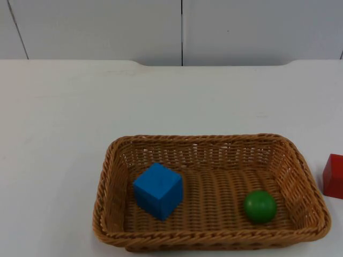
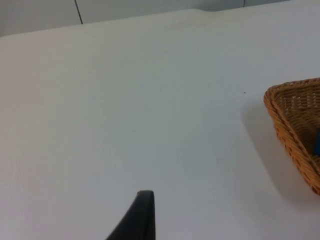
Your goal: Place all geometric objects except the red cube into the basket.
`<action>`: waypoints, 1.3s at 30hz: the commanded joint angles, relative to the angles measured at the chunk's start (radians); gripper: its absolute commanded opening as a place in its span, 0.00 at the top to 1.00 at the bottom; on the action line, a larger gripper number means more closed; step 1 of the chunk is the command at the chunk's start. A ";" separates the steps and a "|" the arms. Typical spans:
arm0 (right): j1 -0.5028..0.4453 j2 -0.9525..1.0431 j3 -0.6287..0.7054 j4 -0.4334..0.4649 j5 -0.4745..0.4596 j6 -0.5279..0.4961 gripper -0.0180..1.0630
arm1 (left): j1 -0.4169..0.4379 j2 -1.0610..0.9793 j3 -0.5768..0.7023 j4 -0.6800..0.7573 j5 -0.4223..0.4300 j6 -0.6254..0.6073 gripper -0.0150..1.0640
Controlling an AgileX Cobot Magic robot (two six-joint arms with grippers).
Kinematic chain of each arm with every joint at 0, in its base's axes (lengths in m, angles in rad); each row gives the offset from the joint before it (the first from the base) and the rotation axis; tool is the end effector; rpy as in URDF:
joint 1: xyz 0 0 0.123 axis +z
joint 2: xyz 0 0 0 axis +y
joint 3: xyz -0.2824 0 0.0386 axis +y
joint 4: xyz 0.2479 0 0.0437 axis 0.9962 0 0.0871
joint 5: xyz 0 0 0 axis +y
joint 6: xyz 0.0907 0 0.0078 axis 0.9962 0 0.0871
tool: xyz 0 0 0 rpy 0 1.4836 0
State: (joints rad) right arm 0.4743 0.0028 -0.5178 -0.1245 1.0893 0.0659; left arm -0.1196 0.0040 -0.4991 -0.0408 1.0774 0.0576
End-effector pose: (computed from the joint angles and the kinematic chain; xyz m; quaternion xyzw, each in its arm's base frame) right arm -0.0026 -0.0126 0.2803 -0.1697 0.8381 0.0775 0.5126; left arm -0.0052 -0.0027 0.2757 0.0769 0.8552 -0.0362 0.5113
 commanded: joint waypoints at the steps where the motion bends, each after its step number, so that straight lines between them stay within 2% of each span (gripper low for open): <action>1: -0.057 -0.003 0.004 0.001 -0.011 0.001 0.01 | 0.004 -0.004 0.005 0.000 -0.002 -0.009 0.01; 10: -0.288 -0.003 0.004 0.001 -0.011 0.001 0.01 | 0.004 -0.004 0.005 0.000 -0.002 -0.009 0.01; 16: -0.367 -0.003 0.004 0.001 -0.011 0.001 0.01 | 0.004 -0.004 0.005 0.000 -0.002 -0.009 0.01; 28: -0.386 -0.003 0.004 -0.001 -0.011 0.001 0.01 | 0.006 -0.004 0.005 0.000 -0.002 -0.009 0.01; 33: -0.386 -0.003 0.004 -0.004 -0.011 0.001 0.01 | 0.073 -0.004 0.005 0.000 -0.002 -0.009 0.01; 37: -0.386 -0.003 0.004 -0.004 -0.011 0.001 0.01 | 0.179 -0.004 0.005 0.000 -0.002 -0.009 0.01; 39: -0.386 -0.003 0.004 -0.004 -0.011 0.001 0.01 | 0.195 -0.004 0.005 0.000 -0.002 -0.009 0.01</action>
